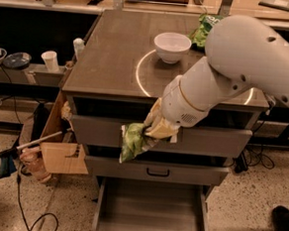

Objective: Place green jalapeno chip bag into bottom drawer

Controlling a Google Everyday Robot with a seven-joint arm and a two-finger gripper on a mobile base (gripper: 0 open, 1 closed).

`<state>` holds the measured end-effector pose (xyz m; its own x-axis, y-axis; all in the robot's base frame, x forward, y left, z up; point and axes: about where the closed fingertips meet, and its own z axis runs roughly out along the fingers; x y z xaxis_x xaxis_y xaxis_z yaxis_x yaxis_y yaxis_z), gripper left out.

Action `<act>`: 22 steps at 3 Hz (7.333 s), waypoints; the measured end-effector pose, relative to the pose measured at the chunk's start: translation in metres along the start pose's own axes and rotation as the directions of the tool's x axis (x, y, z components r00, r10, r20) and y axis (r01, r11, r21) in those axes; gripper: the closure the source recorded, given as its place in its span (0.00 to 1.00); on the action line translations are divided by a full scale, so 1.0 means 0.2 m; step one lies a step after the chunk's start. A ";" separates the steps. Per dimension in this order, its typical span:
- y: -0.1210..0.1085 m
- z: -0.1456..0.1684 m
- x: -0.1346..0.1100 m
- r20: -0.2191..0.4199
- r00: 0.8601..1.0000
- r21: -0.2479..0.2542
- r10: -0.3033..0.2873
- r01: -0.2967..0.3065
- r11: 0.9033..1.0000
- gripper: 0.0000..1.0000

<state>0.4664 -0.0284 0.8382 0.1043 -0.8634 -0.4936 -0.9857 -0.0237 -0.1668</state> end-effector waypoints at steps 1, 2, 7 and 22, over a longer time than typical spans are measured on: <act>0.10 0.18 0.11 -0.065 0.996 0.017 0.059 -0.058 0.998 1.00; 0.10 0.19 0.10 -0.066 0.996 0.019 0.056 -0.055 0.998 1.00; 0.32 0.58 0.37 -0.132 0.979 0.038 0.155 -0.152 0.988 1.00; 0.45 1.76 1.28 -0.251 0.894 0.101 0.372 -0.358 0.928 1.00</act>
Offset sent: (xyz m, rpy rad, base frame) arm -0.0144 -0.0016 -0.0668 -0.0766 0.0262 -0.0993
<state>0.4506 -0.0747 0.3968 -0.3067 -0.9069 -0.2889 -0.9390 0.3380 -0.0641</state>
